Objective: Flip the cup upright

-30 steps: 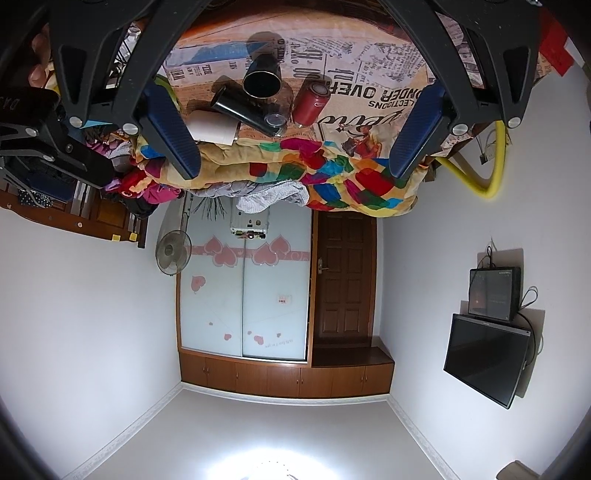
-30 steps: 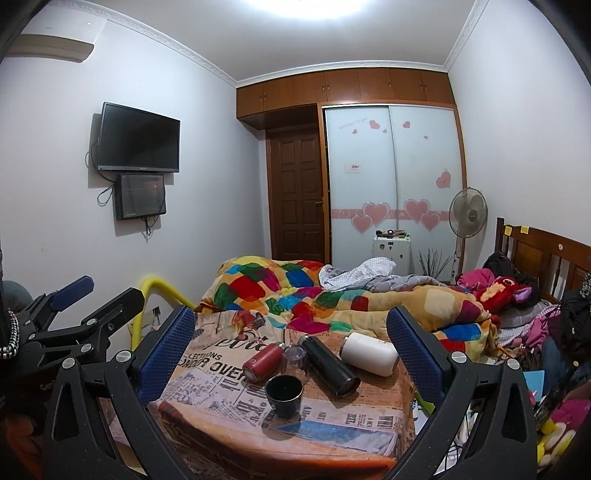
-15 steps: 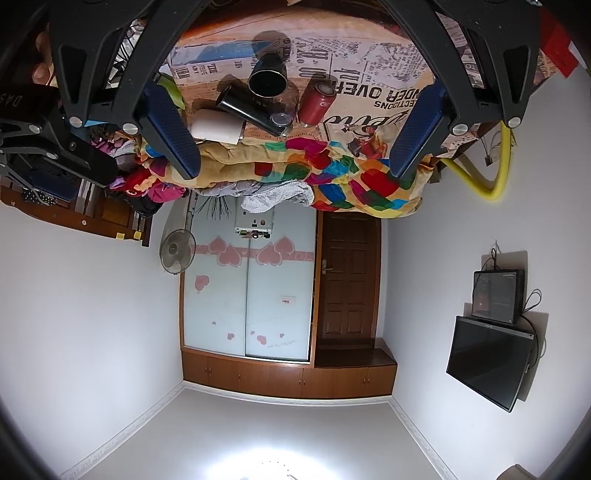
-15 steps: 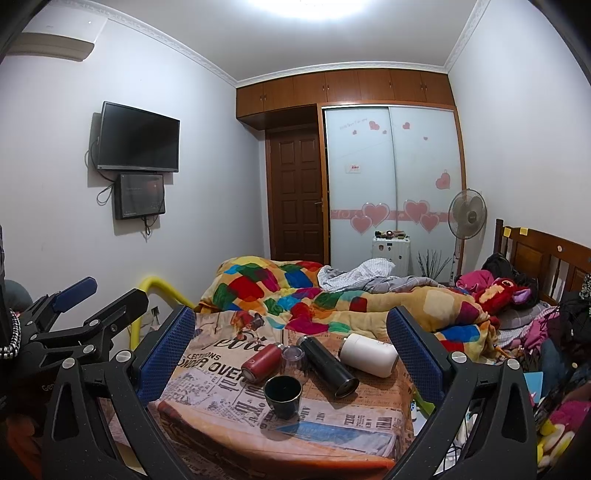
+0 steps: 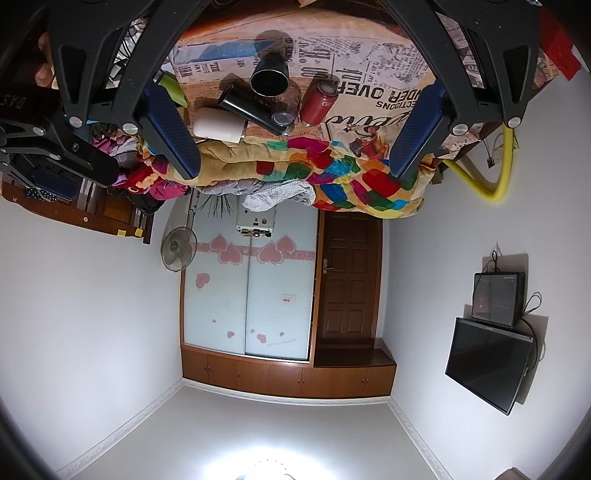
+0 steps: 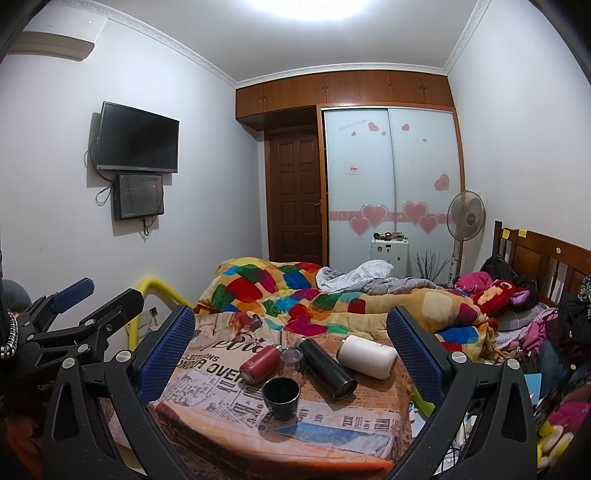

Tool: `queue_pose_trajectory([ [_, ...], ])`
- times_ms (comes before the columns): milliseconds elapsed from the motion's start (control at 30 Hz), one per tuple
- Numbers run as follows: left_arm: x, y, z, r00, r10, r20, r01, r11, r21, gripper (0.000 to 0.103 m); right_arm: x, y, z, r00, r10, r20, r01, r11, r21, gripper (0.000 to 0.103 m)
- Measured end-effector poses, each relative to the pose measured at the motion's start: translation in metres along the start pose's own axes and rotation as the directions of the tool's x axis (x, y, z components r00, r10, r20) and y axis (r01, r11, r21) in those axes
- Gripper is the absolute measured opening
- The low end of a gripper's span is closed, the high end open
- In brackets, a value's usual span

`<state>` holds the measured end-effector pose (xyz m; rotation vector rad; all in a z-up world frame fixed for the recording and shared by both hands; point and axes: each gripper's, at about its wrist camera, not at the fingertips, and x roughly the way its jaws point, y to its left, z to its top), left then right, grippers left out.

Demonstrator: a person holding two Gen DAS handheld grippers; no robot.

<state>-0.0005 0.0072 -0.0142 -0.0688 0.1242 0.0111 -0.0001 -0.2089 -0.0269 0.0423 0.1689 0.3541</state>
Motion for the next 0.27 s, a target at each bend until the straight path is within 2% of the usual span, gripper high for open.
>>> queue_pose_trajectory([
  [267, 0.0024, -0.003, -0.0019, 1.0, 0.01, -0.005, -0.01, 1.0, -0.003, 0.103, 0.0017, 0.0003, 0.0041, 1.0, 0.0, -0.008, 0.0, 1.0, -0.004, 0.103],
])
